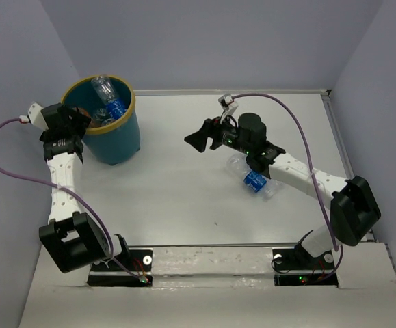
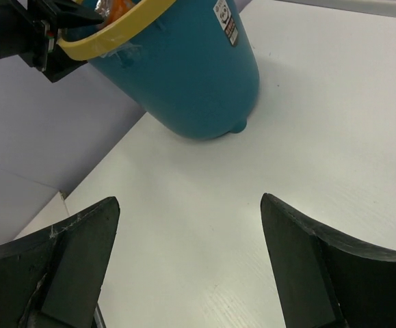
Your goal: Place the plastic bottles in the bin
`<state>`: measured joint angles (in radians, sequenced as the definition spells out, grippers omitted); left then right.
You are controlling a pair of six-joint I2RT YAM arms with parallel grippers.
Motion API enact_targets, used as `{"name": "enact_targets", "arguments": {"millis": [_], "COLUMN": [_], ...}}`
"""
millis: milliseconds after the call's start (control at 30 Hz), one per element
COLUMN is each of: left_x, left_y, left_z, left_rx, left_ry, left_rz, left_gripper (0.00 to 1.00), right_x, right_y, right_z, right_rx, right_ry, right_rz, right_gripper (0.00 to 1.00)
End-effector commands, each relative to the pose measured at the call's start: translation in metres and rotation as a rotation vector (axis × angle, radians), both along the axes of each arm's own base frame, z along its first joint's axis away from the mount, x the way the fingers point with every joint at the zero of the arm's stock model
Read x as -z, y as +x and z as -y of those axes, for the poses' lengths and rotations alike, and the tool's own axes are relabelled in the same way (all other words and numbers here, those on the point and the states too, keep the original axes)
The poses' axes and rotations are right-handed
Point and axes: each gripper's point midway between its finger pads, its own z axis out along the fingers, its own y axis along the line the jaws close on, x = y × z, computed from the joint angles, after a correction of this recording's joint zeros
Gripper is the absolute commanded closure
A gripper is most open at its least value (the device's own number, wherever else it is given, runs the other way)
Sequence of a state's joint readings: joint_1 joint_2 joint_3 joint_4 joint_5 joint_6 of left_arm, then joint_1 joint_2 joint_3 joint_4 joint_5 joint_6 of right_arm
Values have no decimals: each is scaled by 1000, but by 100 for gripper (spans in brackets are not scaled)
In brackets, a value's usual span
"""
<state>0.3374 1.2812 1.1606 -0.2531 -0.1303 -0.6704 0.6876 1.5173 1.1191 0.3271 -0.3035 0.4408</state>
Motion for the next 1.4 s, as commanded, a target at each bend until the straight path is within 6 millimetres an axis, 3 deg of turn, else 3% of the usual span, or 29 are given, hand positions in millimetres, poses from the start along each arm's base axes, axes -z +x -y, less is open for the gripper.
{"name": "enact_targets", "arguments": {"millis": [0,233,467,700,833,967,1133,1233,1267,1367], "left_x": [-29,-15,-30,-45,-47,-41,-43,-48,-50,-53], "left_y": [9,8,5,0,-4,-7,-12,-12,-12,-10], "left_z": [9,31,68,97,113,112,107,103,102,104], "left_rx": [63,140,278,393,463,480,462,450,449,461], "left_ry": [34,27,-17,-54,-74,-45,6,41,54,63], "left_rz": [65,41,89,114,104,65,70,89,100,129], "left_gripper": [20,44,71,77,77,74,52,40,34,28], "right_x": [-7,3,-4,-17,-17,-13,1,36,57,89], "right_y": [-8,-8,-5,4,6,5,-1,-1,-4,-5], "right_z": [1,3,4,17,27,46,81,108,122,146], "right_rx": [-35,-28,-17,38,71,114,165,227,256,324], "right_ry": [21,2,-17,-90,-167,-239,-309,-356,-381,-429], "right_rz": [32,21,23,39,34,26,-15,-92,-136,-204], "right_gripper": [11,11,11,11,9,5,2,3,4,5]}}
